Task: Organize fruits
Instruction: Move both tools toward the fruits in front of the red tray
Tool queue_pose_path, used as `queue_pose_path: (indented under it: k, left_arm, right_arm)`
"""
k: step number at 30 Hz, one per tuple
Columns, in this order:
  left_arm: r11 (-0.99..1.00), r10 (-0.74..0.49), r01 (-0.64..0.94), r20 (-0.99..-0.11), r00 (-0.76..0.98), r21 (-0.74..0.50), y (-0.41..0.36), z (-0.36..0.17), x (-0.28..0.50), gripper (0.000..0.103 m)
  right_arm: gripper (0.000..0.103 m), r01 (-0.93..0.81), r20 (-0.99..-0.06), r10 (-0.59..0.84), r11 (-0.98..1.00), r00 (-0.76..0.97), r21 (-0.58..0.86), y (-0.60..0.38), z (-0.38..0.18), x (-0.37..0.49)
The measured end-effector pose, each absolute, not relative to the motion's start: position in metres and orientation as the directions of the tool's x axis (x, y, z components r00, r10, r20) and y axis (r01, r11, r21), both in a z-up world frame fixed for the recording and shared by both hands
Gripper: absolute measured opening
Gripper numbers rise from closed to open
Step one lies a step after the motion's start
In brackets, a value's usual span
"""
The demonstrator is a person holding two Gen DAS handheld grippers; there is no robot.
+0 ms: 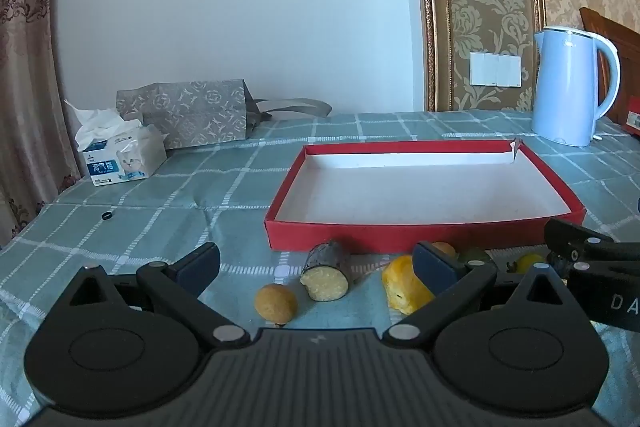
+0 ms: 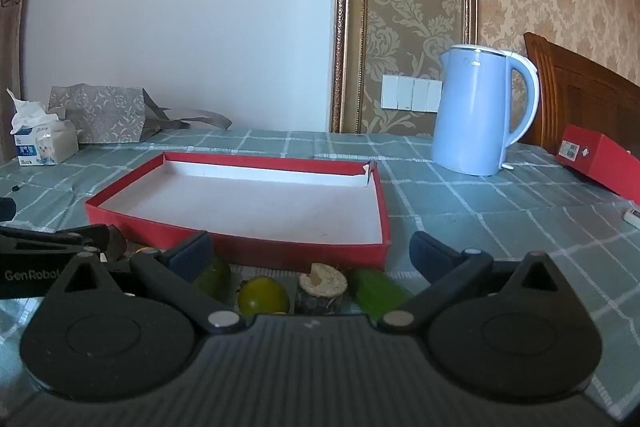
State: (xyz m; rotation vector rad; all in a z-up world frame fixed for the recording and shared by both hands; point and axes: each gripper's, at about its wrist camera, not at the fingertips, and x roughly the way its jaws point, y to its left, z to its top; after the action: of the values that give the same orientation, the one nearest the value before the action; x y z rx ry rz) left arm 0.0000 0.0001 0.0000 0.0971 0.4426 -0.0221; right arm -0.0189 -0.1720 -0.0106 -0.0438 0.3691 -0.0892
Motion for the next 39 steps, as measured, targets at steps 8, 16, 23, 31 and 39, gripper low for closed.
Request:
queue_pose_path:
  k: [8, 16, 23, 31, 39]
  left_arm:
    - [0.993, 0.019, 0.032, -0.427, 0.904, 0.112, -0.0031, 0.0014, -0.0025, 0.103]
    - [0.994, 0.017, 0.032, -0.433, 0.901, 0.107, -0.0023, -0.0001, -0.002, 0.103]
    - [0.993, 0.021, 0.031, -0.428, 0.904, 0.116, -0.003, -0.002, -0.003, 0.103]
    - [0.993, 0.019, 0.033, -0.438, 0.899, 0.11, -0.0021, -0.0027, -0.0032, 0.103]
    - [0.995, 0.009, 0.037, -0.462, 0.887, 0.089, 0.0007, -0.0078, -0.0018, 0.103]
  right_arm:
    - [0.103, 0.046, -0.373, -0.052, 0.999, 0.926, -0.026, -0.1749, -0.0095, -0.0189]
    - [0.103, 0.042, -0.411, -0.031, 0.999, 0.911, 0.016, -0.1773, -0.011, -0.0134]
    - [0.103, 0.031, -0.402, -0.024, 0.999, 0.915, 0.01, -0.1745, -0.0096, -0.015]
    - [0.103, 0.025, -0.398, -0.011, 0.999, 0.918, 0.029, -0.1788, -0.0075, -0.0166]
    - [0.103, 0.032, -0.396, -0.027, 0.999, 0.918, 0.004, -0.1787, -0.0071, -0.0185]
